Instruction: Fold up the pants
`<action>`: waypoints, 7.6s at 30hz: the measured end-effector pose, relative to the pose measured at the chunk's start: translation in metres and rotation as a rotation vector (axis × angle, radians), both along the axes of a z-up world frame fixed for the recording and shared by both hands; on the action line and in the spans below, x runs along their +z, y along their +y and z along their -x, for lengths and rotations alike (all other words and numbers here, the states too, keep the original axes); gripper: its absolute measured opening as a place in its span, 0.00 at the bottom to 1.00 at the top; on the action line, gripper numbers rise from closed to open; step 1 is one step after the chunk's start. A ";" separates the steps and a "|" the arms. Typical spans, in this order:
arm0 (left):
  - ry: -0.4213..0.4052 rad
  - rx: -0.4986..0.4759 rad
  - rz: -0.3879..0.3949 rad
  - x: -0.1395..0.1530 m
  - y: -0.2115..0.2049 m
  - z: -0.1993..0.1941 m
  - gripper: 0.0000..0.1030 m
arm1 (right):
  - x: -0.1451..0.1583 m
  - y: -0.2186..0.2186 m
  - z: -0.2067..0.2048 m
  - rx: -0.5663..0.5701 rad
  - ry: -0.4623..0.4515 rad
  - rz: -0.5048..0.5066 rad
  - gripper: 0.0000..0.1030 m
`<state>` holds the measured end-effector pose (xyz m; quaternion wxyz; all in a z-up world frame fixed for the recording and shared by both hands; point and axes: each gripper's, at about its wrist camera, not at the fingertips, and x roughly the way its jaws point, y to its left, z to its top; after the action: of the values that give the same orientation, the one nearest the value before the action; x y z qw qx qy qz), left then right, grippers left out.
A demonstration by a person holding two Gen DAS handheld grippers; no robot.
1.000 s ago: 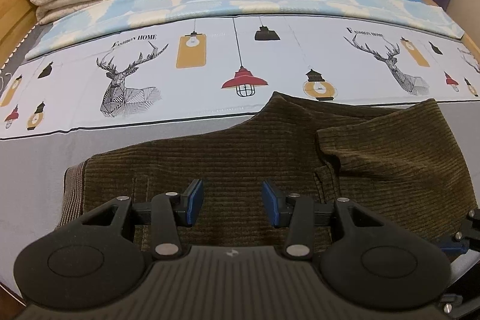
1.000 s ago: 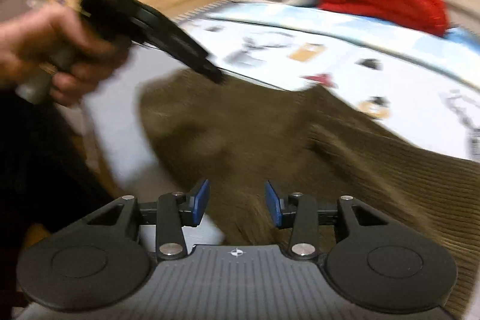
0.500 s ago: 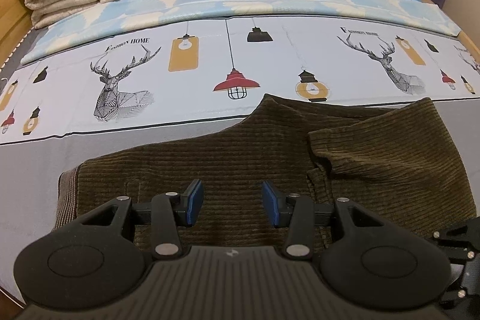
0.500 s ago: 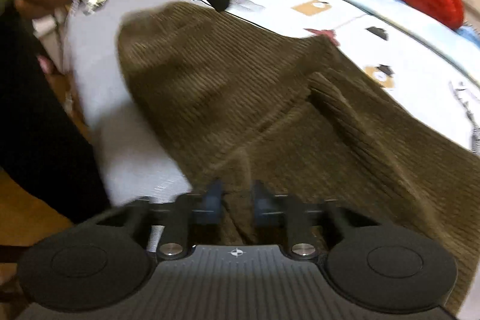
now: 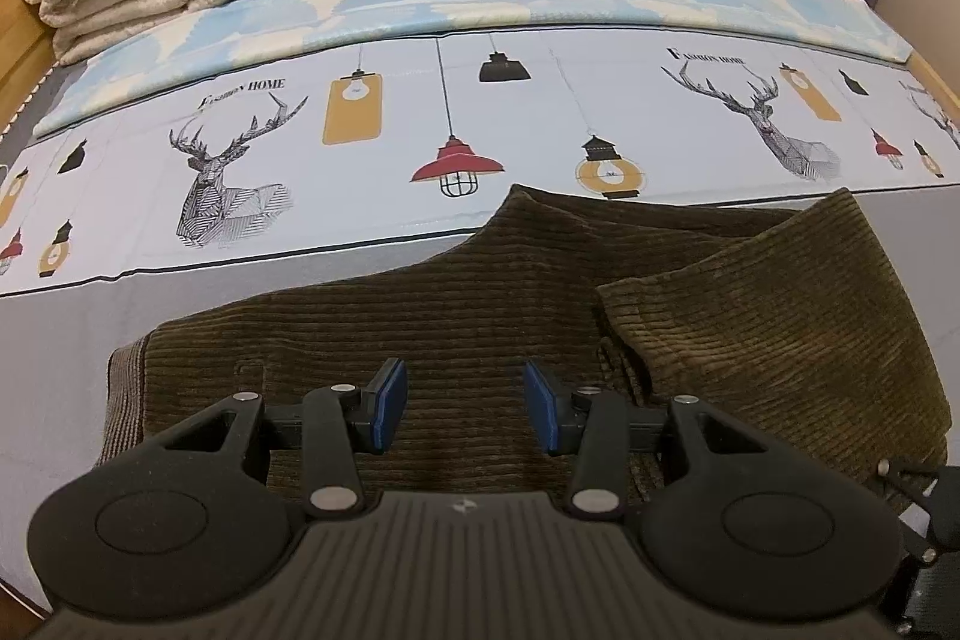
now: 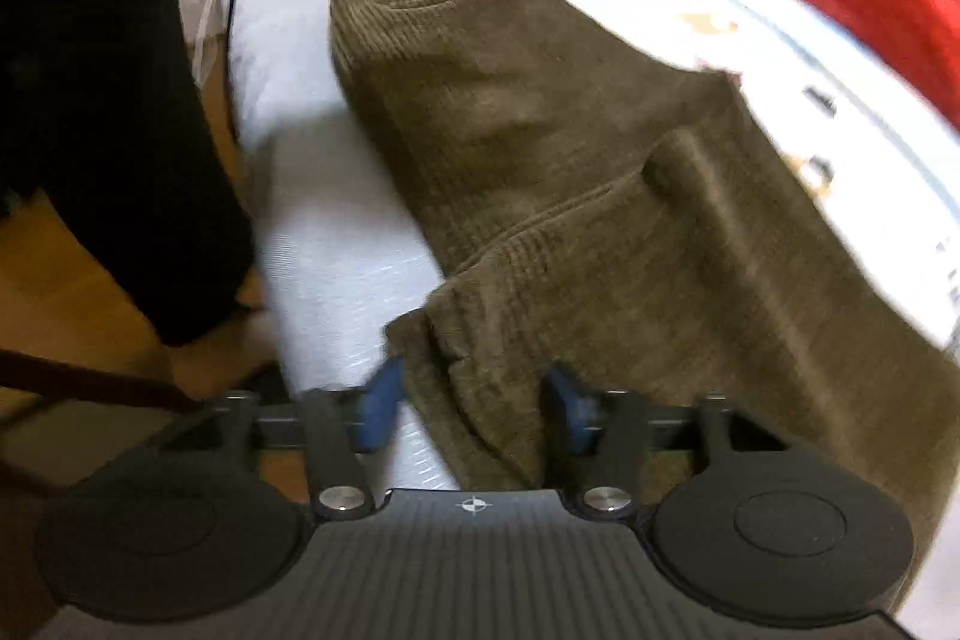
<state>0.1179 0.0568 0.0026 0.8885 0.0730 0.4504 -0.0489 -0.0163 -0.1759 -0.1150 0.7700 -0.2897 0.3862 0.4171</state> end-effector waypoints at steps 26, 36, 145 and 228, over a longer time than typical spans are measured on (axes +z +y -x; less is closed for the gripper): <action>-0.009 0.067 0.039 0.007 0.014 -0.008 0.47 | 0.071 -0.022 -0.048 -0.176 -0.090 -0.310 0.24; 0.005 0.025 0.038 0.002 -0.001 -0.010 0.52 | 0.075 -0.048 -0.037 -0.268 -0.038 -0.318 0.51; 0.125 0.245 0.386 -0.046 0.200 0.019 0.42 | 0.016 0.052 -0.074 -0.300 -0.001 -0.022 0.46; -0.108 -0.201 0.032 0.020 -0.047 -0.002 0.50 | 0.078 -0.184 -0.100 -1.127 -0.035 -0.430 0.27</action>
<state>0.1200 0.0097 0.0229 0.9032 0.1061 0.3913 -0.1412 0.0836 -0.3600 -0.0368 0.9199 0.1150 0.3747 0.0086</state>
